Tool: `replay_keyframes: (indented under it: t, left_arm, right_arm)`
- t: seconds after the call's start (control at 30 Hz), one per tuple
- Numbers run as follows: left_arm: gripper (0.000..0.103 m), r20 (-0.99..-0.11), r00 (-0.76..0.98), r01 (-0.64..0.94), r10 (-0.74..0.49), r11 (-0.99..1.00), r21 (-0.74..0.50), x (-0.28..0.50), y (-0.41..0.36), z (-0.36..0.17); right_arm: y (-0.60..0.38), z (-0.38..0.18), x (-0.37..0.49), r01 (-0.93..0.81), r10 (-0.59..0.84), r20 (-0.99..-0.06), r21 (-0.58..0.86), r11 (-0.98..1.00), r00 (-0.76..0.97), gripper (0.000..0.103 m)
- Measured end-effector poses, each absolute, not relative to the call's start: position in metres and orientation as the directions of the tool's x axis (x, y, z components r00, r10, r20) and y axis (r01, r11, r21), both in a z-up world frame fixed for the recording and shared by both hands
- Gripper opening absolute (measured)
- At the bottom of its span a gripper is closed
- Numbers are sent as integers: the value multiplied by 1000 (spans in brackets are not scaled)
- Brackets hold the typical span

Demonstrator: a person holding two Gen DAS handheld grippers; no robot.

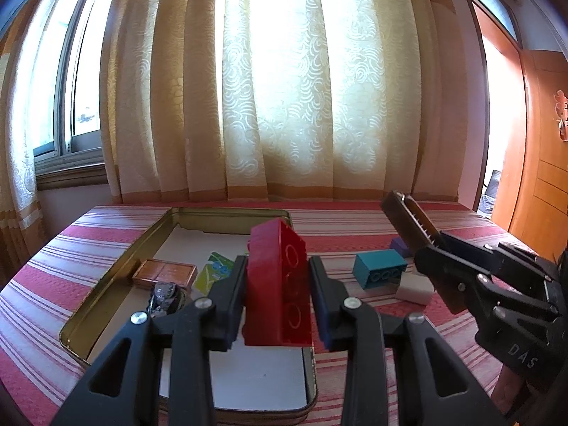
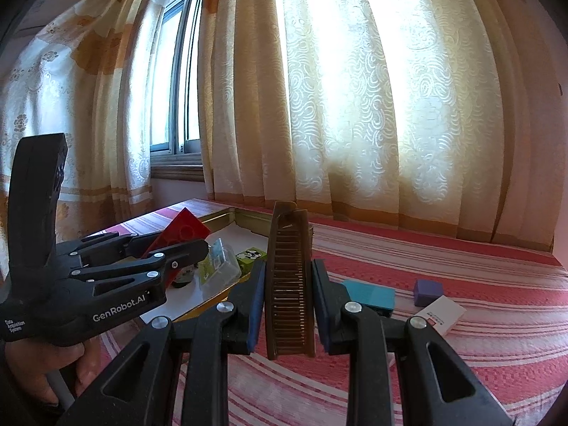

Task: Organize rigid objects
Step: 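Lift and carry the comb and red brick toward the gold tray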

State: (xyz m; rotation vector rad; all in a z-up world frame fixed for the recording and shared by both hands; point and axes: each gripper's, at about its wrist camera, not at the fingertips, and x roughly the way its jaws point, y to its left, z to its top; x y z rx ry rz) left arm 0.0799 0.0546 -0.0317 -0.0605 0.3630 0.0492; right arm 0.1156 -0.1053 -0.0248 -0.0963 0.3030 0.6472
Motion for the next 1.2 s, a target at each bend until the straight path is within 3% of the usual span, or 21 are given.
replay_keyframes:
  t: [1.2]
  left_arm:
    - [33, -390, 917, -106, 87, 994, -27, 82, 100, -37]
  right_arm:
    - [-50, -32, 131, -677, 616, -390, -26, 736, 685, 28]
